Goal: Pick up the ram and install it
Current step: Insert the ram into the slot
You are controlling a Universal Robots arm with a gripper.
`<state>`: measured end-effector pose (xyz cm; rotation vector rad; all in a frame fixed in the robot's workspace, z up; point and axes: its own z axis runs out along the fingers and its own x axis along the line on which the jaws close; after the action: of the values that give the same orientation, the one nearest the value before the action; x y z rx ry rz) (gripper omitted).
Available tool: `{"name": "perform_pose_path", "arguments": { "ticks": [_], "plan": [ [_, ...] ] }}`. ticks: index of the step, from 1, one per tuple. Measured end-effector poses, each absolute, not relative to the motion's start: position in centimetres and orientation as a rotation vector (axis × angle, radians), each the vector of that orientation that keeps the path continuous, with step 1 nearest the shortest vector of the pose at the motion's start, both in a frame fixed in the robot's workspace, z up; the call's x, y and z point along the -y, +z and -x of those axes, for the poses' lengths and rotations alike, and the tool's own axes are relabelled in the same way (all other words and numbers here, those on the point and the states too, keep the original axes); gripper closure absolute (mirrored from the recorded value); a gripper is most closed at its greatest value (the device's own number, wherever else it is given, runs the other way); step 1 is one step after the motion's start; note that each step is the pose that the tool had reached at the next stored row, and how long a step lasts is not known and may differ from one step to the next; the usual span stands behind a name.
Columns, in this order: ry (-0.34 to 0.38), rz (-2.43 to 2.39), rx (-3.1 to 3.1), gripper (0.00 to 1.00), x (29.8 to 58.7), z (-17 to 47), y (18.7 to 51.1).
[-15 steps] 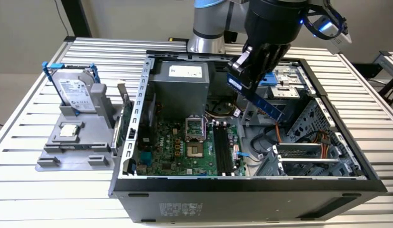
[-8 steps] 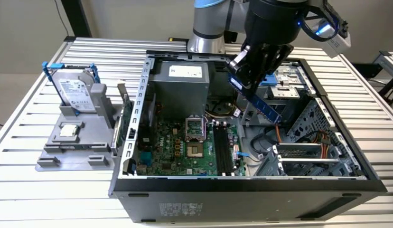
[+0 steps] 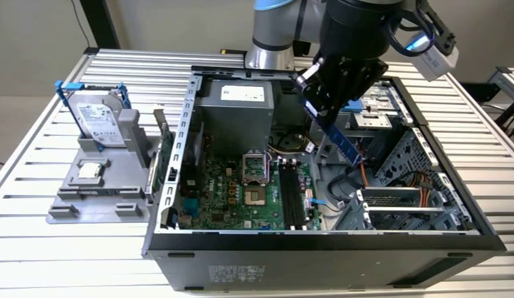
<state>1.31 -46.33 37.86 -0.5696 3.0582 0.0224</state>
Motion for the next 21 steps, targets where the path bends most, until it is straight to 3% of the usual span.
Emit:
{"name": "perform_pose_path", "arguments": {
  "ticks": [21],
  "plan": [
    [0.014,0.054,-3.108,1.0,46.33,-1.31,37.68]
  ]
}}
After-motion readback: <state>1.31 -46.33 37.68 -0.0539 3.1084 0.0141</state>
